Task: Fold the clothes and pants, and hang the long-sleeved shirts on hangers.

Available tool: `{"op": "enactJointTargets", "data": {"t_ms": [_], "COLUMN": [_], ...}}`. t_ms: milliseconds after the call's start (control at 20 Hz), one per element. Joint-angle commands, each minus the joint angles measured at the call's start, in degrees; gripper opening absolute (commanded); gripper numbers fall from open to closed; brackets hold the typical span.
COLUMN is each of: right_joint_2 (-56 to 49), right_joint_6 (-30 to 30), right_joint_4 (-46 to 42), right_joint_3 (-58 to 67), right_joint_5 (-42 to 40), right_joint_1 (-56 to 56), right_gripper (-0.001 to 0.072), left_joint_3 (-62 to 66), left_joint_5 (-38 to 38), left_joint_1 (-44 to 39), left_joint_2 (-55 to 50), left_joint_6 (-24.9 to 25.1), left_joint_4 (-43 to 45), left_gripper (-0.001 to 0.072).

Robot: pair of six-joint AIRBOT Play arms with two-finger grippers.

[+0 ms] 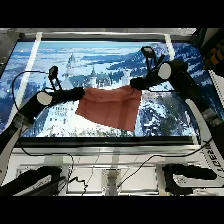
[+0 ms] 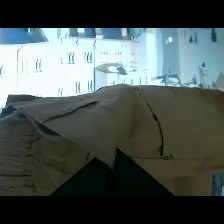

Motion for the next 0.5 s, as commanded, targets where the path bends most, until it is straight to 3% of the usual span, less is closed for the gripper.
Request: {"op": "enactJointTargets", "data": {"t_ms": [0,200,300,450], "right_joint_2": [-1.86,-1.84,-1.03,3.15], "right_joint_6": [1.22,1.57,2.4,6.45], "right_joint_4": [0.33,4.35,8.0,9.01], "right_joint_3": [-0.04,-2.49,-5.75,-14.53], "right_joint_5": [9.88,16.09,13.27,2.56], "right_joint_1": [0.0,1.01,2.69,6.78], "right_gripper": [0.0006,0.0006,0.0005,0.0005], "left_joint_3": [1.79,3.85,3.85,3.85], "left_joint_5": [-11.76,-24.41,-27.67,-28.28], "left_joint_1": [4.33,10.23,10.69,10.58], "left_joint_2": [-2.16,-1.75,-1.75,-1.88], "left_joint_6": [4.31,4.72,5.16,5.18], "left_joint_4": [2.47,10.29,13.94,14.86], "left_gripper": [0.0012,0.0012,0.0012,0.0013]}}
